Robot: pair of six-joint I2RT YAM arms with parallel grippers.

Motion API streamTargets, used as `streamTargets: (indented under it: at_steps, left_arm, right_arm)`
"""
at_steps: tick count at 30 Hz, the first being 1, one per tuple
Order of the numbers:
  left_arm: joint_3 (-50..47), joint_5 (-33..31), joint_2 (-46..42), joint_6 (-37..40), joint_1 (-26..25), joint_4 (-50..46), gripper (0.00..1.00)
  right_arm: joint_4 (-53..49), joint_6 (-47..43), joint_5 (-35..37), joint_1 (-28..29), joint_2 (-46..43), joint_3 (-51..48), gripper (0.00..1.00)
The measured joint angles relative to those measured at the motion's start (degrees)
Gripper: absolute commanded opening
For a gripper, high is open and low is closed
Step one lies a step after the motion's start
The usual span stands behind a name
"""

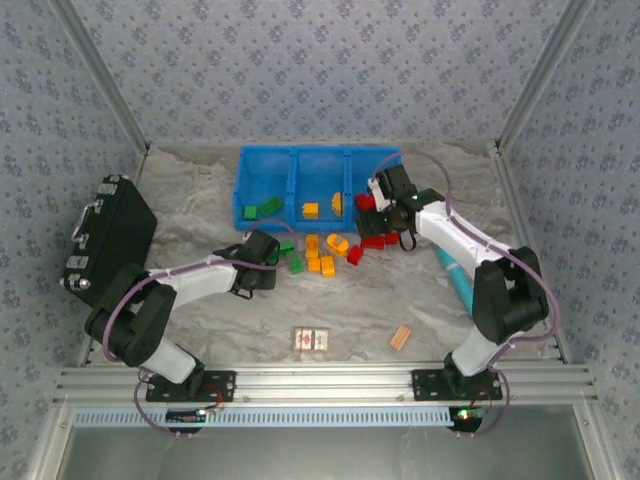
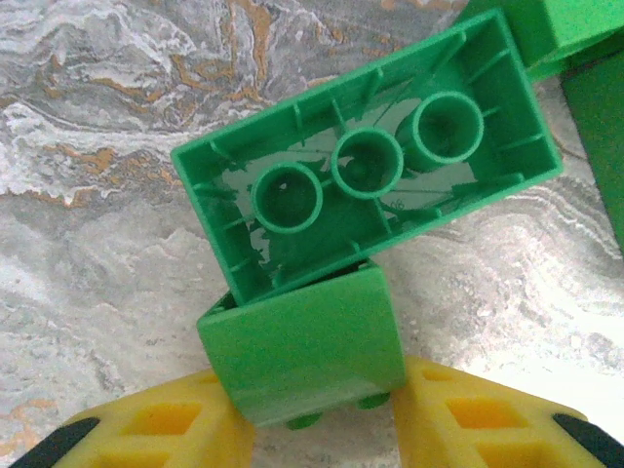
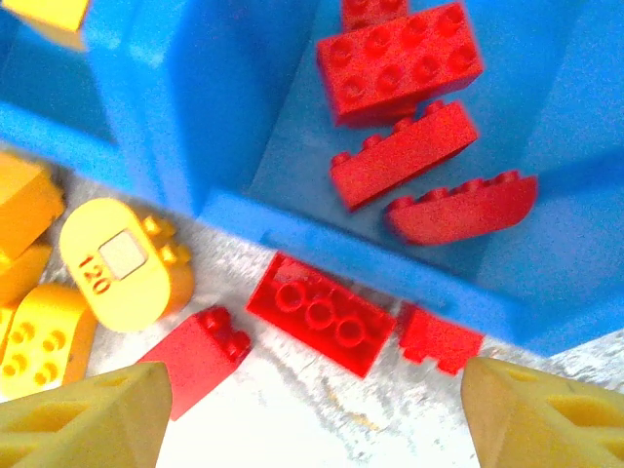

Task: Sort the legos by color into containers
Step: Pick up the lego from the center of the table, then place the lego in the container.

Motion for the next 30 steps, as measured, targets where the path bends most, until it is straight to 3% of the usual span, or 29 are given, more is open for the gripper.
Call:
streamTargets:
  at_steps: [8,17,22,30]
  left_arm:
    - [2.5,0.4,-6.9,3.1,-0.2,-5.7,0.36]
    - [13.7,-2.8,-16.4,7.9,1.7,-10.8,0.36]
    - [18.6,-2.8,-14.7,9.7,5.5,-9.4,0.36]
    - [28.5,-1.7,-1.4,14.0,11.0,-5.1,0.36]
  right_arm:
    - [4.0,5.9,0.3,8.7,-0.9,-5.3,0.75]
    - [7.8,10.6,2.4,18.1,4.3,-6.4,0.75]
    - [7.7,11.5,4.0,19.0,7.9,-5.6,0.74]
    - [8.2,11.7,5.8,21.5,10.9,-3.8,0.74]
